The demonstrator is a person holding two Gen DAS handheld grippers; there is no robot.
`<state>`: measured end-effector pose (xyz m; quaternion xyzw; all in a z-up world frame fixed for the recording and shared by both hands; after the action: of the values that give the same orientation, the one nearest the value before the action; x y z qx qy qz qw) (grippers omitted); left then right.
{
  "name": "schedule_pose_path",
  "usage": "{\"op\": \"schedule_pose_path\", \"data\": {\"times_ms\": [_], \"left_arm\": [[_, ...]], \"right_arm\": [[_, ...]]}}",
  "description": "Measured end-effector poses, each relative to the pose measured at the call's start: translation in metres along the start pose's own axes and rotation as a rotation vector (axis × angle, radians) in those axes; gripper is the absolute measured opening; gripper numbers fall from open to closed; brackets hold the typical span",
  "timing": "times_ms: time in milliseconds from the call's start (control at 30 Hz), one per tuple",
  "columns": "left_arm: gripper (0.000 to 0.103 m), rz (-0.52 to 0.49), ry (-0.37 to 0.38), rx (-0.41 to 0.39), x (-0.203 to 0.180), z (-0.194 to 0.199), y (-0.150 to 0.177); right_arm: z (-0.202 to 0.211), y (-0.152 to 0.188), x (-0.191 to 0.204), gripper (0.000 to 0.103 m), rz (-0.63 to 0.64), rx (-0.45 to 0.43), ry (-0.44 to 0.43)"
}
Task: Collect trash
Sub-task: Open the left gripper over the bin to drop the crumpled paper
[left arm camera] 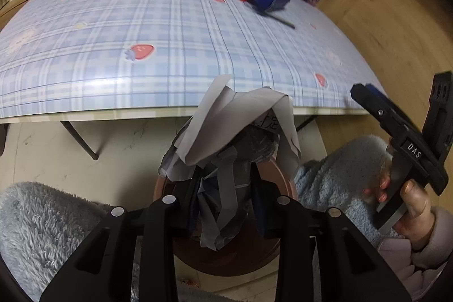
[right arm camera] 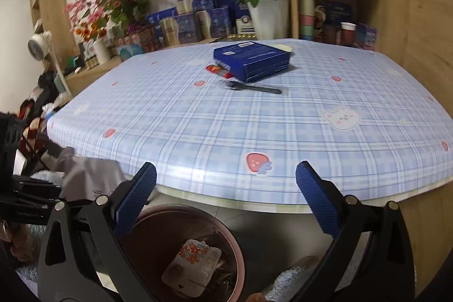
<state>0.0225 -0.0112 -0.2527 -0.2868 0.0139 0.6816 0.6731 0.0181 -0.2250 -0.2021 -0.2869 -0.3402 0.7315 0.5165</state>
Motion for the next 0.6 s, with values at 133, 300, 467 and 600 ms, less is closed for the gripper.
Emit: {"op": "schedule_pose_path", "data": {"times_ms": [133, 300, 467, 600], "left_arm": [[0.032, -0.032, -0.023, 0.047, -0.006, -0.013, 0.003], [0.032, -0.033, -0.029, 0.069, -0.006, -0.019, 0.005], [0.054, -0.004, -0.02, 0.065, -0.002, -0.019, 0.003], [0.062, 0.025, -0.021, 0.043, 0.005, -0.013, 0.0]], "right_arm": [[-0.004, 0.001, 0.003, 0.097, 0.007, 0.009, -0.008], [-0.006, 0.004, -0.005, 0.097, -0.039, 0.016, -0.011], [-0.007, 0.005, -0.009, 0.097, -0.06, 0.023, -0.008], [-0.007, 0.006, -0.007, 0.097, -0.055, 0.027, -0.006]]}}
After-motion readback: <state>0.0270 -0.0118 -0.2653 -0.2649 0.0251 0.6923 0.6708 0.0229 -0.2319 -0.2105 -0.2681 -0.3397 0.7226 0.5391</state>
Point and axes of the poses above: each gripper's, at about its wrist camera, not at the fingertips, and z roughly against the way its jaws point, x to its left, y to its underside, the point moved 2 cm from there along -z, roughly the way its jaws point, and after that the axes turned 14 degrees about z, right-handed, at the moved point
